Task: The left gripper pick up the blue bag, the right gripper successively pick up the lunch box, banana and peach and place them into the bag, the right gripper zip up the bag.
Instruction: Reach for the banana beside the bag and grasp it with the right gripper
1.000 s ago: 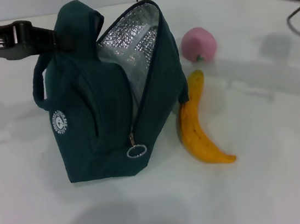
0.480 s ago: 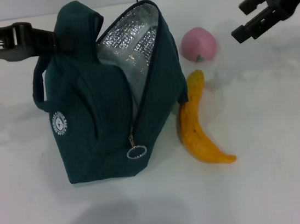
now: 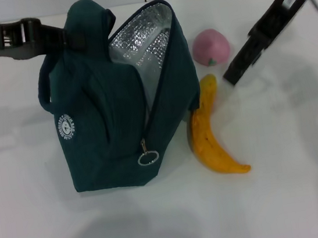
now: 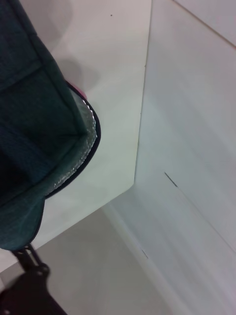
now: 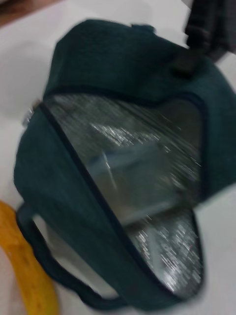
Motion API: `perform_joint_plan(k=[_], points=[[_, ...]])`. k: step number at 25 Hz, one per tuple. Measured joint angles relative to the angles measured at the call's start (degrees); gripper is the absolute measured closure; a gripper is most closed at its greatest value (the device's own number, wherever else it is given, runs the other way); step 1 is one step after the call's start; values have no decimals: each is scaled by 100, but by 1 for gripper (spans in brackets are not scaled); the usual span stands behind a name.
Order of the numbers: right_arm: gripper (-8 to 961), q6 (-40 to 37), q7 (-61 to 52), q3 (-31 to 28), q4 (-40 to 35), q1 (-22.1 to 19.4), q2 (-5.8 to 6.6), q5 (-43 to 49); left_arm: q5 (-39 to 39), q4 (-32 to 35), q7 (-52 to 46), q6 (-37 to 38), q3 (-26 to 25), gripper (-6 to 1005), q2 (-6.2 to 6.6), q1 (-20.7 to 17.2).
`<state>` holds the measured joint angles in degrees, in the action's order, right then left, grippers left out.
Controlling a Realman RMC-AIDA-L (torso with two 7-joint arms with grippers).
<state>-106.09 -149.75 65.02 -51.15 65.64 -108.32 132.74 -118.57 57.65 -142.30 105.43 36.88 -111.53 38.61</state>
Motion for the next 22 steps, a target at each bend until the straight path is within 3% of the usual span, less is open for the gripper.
perform_joint_plan(k=[6, 9, 17, 22], points=[[135, 92, -21, 24, 442, 125, -481, 583, 0, 2, 6, 0, 11, 964, -16, 39], [138, 253, 4, 49, 593, 128, -651, 796, 0, 1, 8, -3, 13, 964, -24, 40], [144, 937, 54, 463, 1146, 56, -769, 709, 0, 29, 73, -3, 11, 964, -66, 42], [147, 1320, 59, 954, 1183, -5, -769, 359, 0, 37, 81, -6, 11, 964, -66, 41]])
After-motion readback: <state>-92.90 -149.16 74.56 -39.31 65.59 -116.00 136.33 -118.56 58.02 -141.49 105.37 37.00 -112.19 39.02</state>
